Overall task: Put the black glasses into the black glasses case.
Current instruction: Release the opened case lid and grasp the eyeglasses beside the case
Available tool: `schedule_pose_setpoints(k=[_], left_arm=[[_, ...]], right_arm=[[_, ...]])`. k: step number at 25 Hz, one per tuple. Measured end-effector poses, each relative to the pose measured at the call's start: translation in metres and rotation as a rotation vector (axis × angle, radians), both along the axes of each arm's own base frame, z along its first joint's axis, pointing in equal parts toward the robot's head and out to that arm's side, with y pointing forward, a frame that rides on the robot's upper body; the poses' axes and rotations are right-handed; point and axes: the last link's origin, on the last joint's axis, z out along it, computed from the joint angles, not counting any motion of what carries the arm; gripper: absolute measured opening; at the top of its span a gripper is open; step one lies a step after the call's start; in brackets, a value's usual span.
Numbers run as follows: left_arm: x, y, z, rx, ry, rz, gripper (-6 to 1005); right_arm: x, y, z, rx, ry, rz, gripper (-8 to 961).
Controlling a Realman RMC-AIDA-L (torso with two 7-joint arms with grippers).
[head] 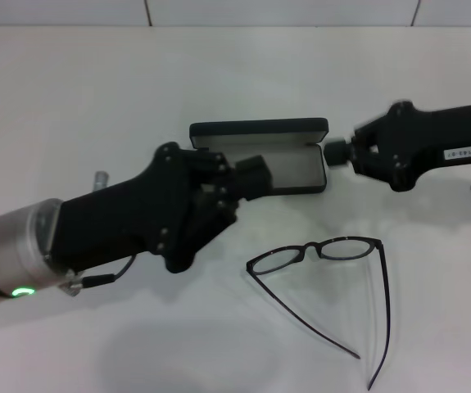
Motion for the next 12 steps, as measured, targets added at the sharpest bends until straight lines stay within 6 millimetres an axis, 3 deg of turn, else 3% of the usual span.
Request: schedule_pose_setpoints(k=[6,10,12], left_arm=[[-0.008,-0.003,0.004,0.008,0.001,0.03,59],[-0.017,-0.009,0.004,0.0,0.009,0.075,61],[-0.023,-0.011,0.006,-0.004,0.01,0.107,62]], right_arm=[[-0.036,0.03,-0.007,-0.086,-0.38,0.024,40],[-0.061,0.035,-0.028,-0.175,-0.542,0.087,53],[-0.071,0.035,-0.04,-0.212,-0.618,0.118,131]])
